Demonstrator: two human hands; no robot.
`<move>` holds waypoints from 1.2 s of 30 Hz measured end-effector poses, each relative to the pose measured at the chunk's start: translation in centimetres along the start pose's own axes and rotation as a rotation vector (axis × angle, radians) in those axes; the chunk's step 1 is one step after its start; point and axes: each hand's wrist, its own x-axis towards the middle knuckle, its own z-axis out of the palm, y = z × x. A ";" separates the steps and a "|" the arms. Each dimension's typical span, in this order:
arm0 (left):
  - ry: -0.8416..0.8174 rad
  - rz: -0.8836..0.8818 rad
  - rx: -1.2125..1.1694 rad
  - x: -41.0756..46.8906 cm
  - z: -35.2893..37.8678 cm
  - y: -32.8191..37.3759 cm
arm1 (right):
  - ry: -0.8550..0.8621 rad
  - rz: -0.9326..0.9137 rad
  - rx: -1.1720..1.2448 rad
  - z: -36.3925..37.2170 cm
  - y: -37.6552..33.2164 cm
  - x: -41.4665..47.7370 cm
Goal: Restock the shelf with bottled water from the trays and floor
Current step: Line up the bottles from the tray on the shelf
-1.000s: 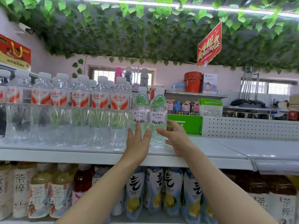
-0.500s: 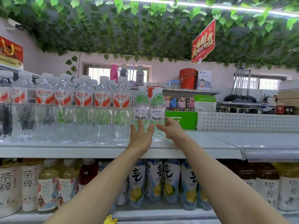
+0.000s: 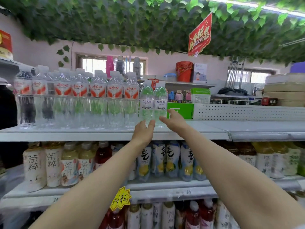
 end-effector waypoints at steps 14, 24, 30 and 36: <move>0.272 -0.018 0.334 -9.4 -12.6 -7.8 | -0.120 -0.141 -0.349 7.5 -5.9 -12.9; 0.107 -0.235 0.562 -18.0 -14.2 -22.5 | -0.429 -0.155 -0.495 20.6 -1.0 -21.7; 0.031 -0.411 0.581 -22.3 -12.6 -31.7 | -0.669 -0.106 -0.523 28.2 4.6 -25.7; -0.022 -0.652 0.545 -27.2 -10.7 -40.9 | -0.883 0.023 -0.413 36.0 10.4 -30.6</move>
